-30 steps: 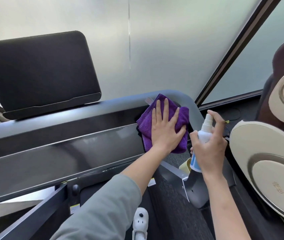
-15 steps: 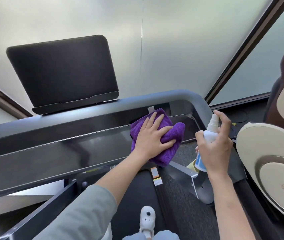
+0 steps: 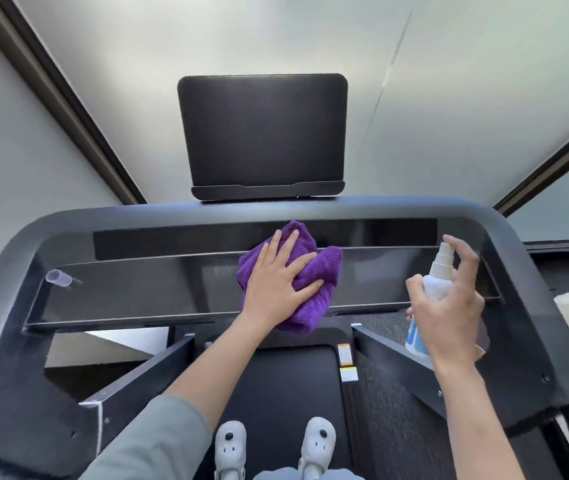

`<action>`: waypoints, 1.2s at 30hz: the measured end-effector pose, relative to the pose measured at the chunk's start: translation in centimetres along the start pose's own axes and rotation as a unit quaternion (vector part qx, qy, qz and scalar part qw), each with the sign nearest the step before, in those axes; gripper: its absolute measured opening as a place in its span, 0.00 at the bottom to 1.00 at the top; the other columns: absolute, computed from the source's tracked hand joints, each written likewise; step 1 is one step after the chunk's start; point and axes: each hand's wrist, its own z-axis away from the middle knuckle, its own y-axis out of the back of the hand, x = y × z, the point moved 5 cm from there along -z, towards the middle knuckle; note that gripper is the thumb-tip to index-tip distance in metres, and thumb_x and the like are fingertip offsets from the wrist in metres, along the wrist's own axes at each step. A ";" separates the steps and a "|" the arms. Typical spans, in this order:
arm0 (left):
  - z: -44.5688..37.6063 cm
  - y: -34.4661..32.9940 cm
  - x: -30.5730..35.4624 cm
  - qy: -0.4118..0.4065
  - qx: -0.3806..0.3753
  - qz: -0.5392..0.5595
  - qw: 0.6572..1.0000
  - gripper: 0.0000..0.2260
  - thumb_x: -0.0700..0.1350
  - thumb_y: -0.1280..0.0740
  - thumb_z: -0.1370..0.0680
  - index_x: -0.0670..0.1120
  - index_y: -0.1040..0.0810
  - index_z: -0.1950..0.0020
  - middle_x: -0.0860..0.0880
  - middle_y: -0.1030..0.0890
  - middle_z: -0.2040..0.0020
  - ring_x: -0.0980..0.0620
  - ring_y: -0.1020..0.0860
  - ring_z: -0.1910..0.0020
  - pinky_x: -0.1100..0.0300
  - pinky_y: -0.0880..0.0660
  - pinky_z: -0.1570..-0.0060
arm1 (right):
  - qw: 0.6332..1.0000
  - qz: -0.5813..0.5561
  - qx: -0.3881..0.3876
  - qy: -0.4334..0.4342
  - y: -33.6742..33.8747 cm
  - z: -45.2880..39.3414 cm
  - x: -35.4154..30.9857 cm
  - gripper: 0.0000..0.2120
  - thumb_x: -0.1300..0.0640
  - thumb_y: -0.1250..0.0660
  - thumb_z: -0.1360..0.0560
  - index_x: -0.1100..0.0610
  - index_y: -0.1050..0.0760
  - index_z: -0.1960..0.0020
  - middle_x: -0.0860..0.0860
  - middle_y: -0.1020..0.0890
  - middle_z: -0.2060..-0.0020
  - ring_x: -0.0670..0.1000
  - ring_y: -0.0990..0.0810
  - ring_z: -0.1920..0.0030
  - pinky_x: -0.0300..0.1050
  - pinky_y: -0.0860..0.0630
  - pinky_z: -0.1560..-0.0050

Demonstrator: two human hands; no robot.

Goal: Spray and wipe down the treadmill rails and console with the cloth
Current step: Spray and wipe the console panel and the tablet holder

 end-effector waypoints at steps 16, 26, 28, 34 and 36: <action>6.0 9.3 -15.6 0.043 0.039 -0.012 0.998 0.20 0.59 0.36 0.22 0.56 0.26 0.31 0.54 0.46 0.21 0.48 0.52 0.21 0.52 0.53 0.24 | 0.998 -0.024 -0.042 0.027 -9.4 4.7 -7.7 0.28 0.66 0.35 0.26 0.43 0.35 0.34 0.58 0.23 0.67 0.63 0.21 0.71 0.60 0.20 0.64; 8.1 12.7 -20.6 0.060 0.005 -0.003 0.998 0.24 0.66 0.45 0.23 0.58 0.26 0.32 0.60 0.48 0.21 0.55 0.54 0.21 0.49 0.41 0.28 | 0.998 -0.023 -0.035 0.039 -11.1 7.4 -9.5 0.28 0.66 0.34 0.26 0.44 0.35 0.33 0.58 0.23 0.67 0.64 0.21 0.71 0.61 0.20 0.63; 8.3 13.1 -21.2 0.051 -0.007 0.008 0.999 0.24 0.64 0.44 0.24 0.58 0.26 0.32 0.61 0.48 0.22 0.56 0.55 0.22 0.49 0.37 0.30 | 0.998 -0.023 -0.033 0.042 -11.1 7.8 -9.6 0.28 0.66 0.34 0.25 0.43 0.36 0.33 0.58 0.23 0.67 0.64 0.21 0.71 0.61 0.20 0.64; 9.4 14.1 -23.2 0.032 -0.006 0.039 0.999 0.21 0.63 0.41 0.23 0.57 0.25 0.33 0.61 0.48 0.22 0.58 0.55 0.22 0.48 0.41 0.28 | 0.997 -0.027 -0.043 0.051 -12.0 9.0 -10.3 0.28 0.66 0.34 0.25 0.43 0.36 0.33 0.58 0.24 0.67 0.64 0.22 0.71 0.61 0.20 0.65; 9.4 14.2 -23.4 0.029 -0.003 0.037 0.999 0.22 0.63 0.42 0.24 0.57 0.25 0.33 0.61 0.47 0.22 0.58 0.55 0.22 0.48 0.41 0.28 | 0.997 -0.027 -0.044 0.055 -12.7 9.3 -10.7 0.28 0.66 0.34 0.26 0.44 0.35 0.33 0.59 0.24 0.68 0.64 0.22 0.72 0.61 0.21 0.66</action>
